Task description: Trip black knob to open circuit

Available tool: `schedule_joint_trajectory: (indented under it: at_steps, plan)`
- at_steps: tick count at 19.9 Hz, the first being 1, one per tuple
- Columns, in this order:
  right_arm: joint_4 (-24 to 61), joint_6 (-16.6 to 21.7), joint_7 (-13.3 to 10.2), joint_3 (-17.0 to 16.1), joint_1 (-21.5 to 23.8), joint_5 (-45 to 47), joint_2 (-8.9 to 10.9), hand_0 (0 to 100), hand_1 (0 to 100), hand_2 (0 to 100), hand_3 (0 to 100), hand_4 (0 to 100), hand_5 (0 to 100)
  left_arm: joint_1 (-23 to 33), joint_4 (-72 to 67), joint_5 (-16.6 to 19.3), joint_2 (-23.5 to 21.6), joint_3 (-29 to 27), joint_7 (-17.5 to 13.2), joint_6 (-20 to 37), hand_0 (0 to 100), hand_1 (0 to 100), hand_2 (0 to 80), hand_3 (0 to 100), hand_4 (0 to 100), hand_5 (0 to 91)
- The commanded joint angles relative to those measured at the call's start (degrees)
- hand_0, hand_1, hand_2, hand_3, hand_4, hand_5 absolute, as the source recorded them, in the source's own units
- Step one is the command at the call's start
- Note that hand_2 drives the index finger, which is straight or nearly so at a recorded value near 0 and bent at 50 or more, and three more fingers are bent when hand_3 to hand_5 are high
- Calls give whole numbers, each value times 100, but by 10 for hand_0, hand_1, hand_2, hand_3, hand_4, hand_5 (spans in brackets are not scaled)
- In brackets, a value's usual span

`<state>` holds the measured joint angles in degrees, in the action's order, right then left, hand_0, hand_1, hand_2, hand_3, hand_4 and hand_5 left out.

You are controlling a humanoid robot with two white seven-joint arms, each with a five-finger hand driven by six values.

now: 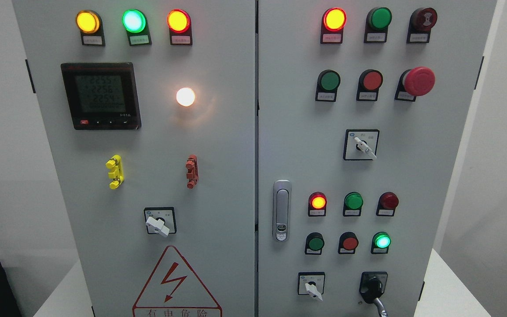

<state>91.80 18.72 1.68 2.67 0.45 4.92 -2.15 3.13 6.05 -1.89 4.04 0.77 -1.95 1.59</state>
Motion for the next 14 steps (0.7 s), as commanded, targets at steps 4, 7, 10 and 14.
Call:
schedule_joint_trajectory:
  at_steps: [4, 7, 10, 14]
  plan:
    - [505, 167, 122, 41, -36, -26, 48, 795, 686, 0, 931, 841, 827, -14, 1, -14, 9, -7, 1, 8, 120, 389, 0, 0, 0, 0]
    - [514, 167, 122, 32, -27, -26, 83, 797, 688, 0, 931, 842, 827, -14, 1, -14, 9, -7, 1, -1, 120, 389, 0, 0, 0, 0]
    - [514, 167, 122, -29, 8, -17, 101, 799, 690, 0, 933, 842, 827, -14, 1, -14, 9, -7, 1, -1, 120, 389, 0, 0, 0, 0]
    - [470, 150, 122, -56, 8, -17, 110, 801, 693, 0, 935, 841, 826, -23, 1, -14, 9, -7, 1, 8, 120, 389, 0, 0, 0, 0]
